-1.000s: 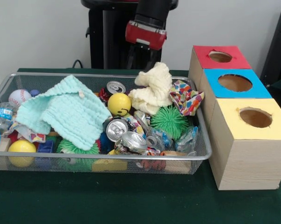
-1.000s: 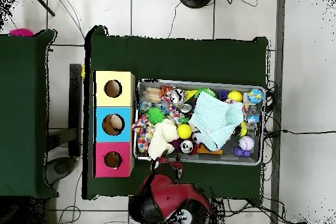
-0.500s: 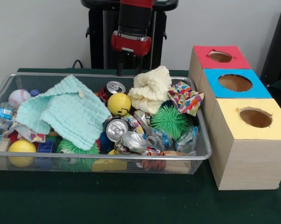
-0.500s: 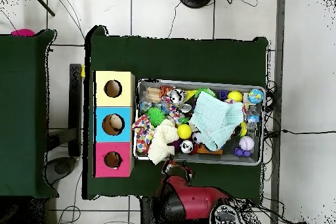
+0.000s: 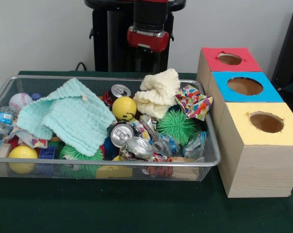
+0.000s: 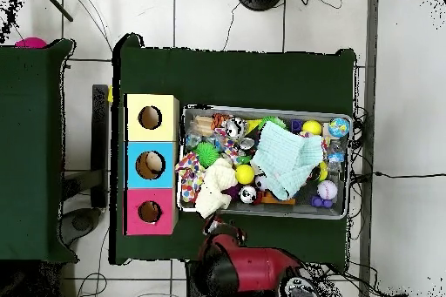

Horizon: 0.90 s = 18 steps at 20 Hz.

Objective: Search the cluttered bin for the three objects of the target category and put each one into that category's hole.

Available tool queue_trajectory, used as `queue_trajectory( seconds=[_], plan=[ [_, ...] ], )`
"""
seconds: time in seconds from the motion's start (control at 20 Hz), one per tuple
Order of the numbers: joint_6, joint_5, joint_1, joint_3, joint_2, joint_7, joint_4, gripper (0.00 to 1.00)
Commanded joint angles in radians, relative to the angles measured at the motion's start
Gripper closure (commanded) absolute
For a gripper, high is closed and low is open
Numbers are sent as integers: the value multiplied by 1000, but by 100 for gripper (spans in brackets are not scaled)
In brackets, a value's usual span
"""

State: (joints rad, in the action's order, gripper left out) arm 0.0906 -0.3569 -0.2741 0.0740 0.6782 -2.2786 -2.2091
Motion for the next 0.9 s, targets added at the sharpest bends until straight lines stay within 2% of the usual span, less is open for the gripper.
queue_trajectory(
  seconds=[0.05, 0.3, 0.4, 0.55, 0.6, 0.7, 0.9],
  plan=[
    [-385, 167, -36, -209, 298, -69, -102, 0],
    [-516, 241, -29, -219, 415, -45, -114, 0],
    [-550, 245, -12, -201, 444, -33, -101, 0],
    [-600, 180, 91, -89, 477, -68, -32, 0],
    [-575, 156, 112, -73, 476, -82, -18, 0],
    [-442, 145, 95, -110, 431, -78, -29, 0],
    [-243, 105, 173, -44, 282, -142, 13, 0]
  ],
)
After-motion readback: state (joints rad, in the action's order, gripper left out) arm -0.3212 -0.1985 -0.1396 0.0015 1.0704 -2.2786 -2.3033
